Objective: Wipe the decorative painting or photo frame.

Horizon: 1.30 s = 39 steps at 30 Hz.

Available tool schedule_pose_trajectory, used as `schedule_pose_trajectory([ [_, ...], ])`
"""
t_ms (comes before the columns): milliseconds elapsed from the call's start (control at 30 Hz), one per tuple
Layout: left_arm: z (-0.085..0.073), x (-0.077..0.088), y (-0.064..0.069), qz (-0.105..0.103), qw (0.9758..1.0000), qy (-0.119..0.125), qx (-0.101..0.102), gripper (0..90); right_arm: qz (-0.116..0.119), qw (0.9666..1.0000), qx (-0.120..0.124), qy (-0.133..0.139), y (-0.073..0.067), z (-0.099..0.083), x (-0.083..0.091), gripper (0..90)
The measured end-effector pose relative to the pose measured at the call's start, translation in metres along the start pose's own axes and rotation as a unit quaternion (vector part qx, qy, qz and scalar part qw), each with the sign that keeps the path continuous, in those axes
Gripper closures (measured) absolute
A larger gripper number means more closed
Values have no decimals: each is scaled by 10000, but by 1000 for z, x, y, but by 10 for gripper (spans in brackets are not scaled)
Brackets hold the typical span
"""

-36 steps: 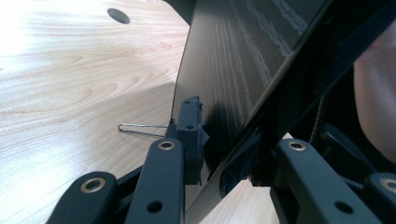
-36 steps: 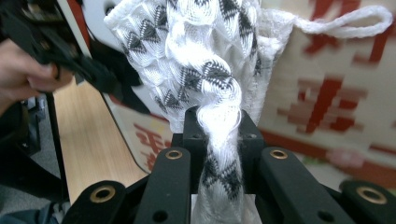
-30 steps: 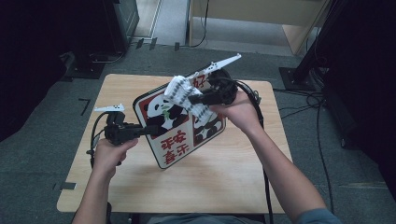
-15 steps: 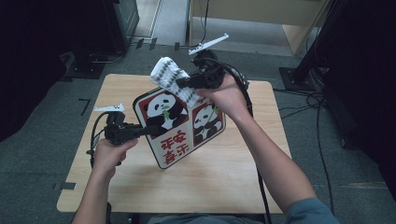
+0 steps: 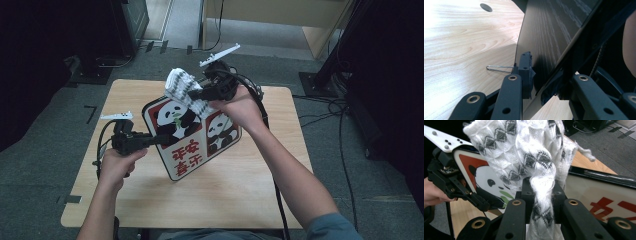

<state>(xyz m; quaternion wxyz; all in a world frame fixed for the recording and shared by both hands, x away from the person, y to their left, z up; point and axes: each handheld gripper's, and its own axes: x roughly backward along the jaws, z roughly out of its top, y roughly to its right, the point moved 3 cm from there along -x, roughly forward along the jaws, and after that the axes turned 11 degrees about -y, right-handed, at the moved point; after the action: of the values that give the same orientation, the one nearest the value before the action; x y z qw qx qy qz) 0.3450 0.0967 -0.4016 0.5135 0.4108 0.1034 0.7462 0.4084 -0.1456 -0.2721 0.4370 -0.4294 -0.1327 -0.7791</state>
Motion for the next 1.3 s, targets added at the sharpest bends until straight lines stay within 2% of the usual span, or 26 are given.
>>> schedule_pose_trajectory([
  [433,0,0,0,13,10000,-3,-24,722,1,9999,151,-81,-1,-12,-11,802],
  [833,0,0,0,15,10000,-6,-31,723,136,9998,55,-111,2,-29,-24,799],
  [1033,0,0,0,23,10000,-16,-47,723,117,9997,93,-185,4,-36,-30,799],
  [1300,0,0,1,34,10000,-17,-51,724,187,9996,-25,-193,7,-47,-36,798],
])
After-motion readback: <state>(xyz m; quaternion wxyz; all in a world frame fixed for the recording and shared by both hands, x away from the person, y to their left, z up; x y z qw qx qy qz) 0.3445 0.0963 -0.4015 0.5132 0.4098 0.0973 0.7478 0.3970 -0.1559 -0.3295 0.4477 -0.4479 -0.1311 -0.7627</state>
